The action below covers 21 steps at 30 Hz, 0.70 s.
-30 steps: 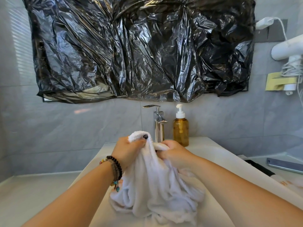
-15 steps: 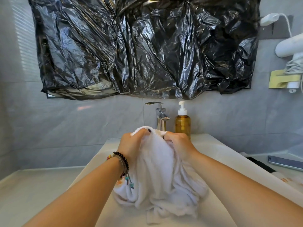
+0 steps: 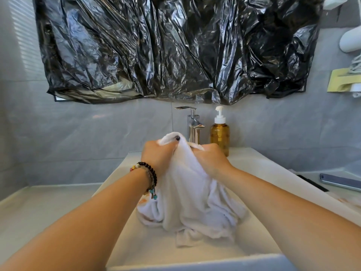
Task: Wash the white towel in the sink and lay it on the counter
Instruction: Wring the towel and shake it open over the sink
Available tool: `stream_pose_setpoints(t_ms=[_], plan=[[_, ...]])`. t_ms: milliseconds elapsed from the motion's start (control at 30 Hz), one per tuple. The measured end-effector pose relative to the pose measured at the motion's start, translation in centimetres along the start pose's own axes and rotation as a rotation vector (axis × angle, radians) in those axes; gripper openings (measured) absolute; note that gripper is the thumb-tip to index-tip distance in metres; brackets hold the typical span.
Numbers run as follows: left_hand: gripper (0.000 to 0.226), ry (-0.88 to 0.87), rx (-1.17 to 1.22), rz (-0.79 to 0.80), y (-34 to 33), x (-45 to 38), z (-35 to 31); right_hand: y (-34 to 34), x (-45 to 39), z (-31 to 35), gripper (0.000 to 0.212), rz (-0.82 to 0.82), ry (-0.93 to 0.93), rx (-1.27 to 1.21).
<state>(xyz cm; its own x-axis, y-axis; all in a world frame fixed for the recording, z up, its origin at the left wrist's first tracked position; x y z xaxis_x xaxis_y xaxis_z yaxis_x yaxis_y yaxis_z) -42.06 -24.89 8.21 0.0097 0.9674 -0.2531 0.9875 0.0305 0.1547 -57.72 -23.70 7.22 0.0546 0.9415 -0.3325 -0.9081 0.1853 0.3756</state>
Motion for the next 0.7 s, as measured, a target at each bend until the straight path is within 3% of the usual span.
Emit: stream_pose_setpoints(t_ms=[67, 133, 167, 200, 300, 467, 567, 667, 700], plan=[[0.014, 0.001, 0.044, -0.021, 0.2, 0.2, 0.0, -0.4, 0.2, -1.2, 0.038, 0.100, -0.133, -0.142], [0.011, 0.024, 0.109, 0.006, 0.6, 0.1, 0.3, -1.4, 0.4, -2.5, 0.076, 0.271, -0.228, -0.233], [0.012, 0.034, 0.133, 0.024, 0.9, -0.2, 0.5, -2.0, 0.8, -3.0, 0.085, 0.355, -0.263, -0.254], [0.010, 0.042, 0.142, 0.038, 1.2, -0.5, 0.8, -2.4, 1.2, -3.2, 0.081, 0.436, -0.261, -0.225], [0.016, 0.055, 0.117, 0.055, 1.9, -1.3, 1.7, -3.4, 1.5, -3.2, 0.046, 0.521, -0.093, 0.005], [0.018, -0.012, -0.050, -0.003, 2.6, -1.6, 0.9, -3.6, 1.0, -1.8, 0.014, 0.390, 0.034, 0.210], [0.012, -0.001, 0.007, -0.036, 2.7, -1.3, -0.1, -2.0, 0.8, 0.0, 0.027, 0.211, 0.071, 0.186], [0.020, -0.010, 0.107, 0.002, 1.9, -0.6, -0.9, -1.1, 0.8, 0.7, 0.008, 0.139, 0.109, 0.088], [0.025, -0.012, 0.119, 0.058, 1.4, -0.2, -1.0, -0.7, 0.9, 0.8, 0.012, 0.120, 0.121, 0.045]])
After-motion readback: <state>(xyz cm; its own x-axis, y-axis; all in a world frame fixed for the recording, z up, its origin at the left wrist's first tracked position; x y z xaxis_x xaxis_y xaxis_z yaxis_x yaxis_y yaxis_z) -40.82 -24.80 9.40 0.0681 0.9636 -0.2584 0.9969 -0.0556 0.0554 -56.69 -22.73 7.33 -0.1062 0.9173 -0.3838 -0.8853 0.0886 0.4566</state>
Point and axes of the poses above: each hand's wrist, its own x-axis away from the middle knuckle, its own y-axis out of the back of the hand, z = x × y, the point moved 5 cm from there along -x, towards the middle knuckle, and after that the axes turned 4 degrees about z, right-handed, at the moved point
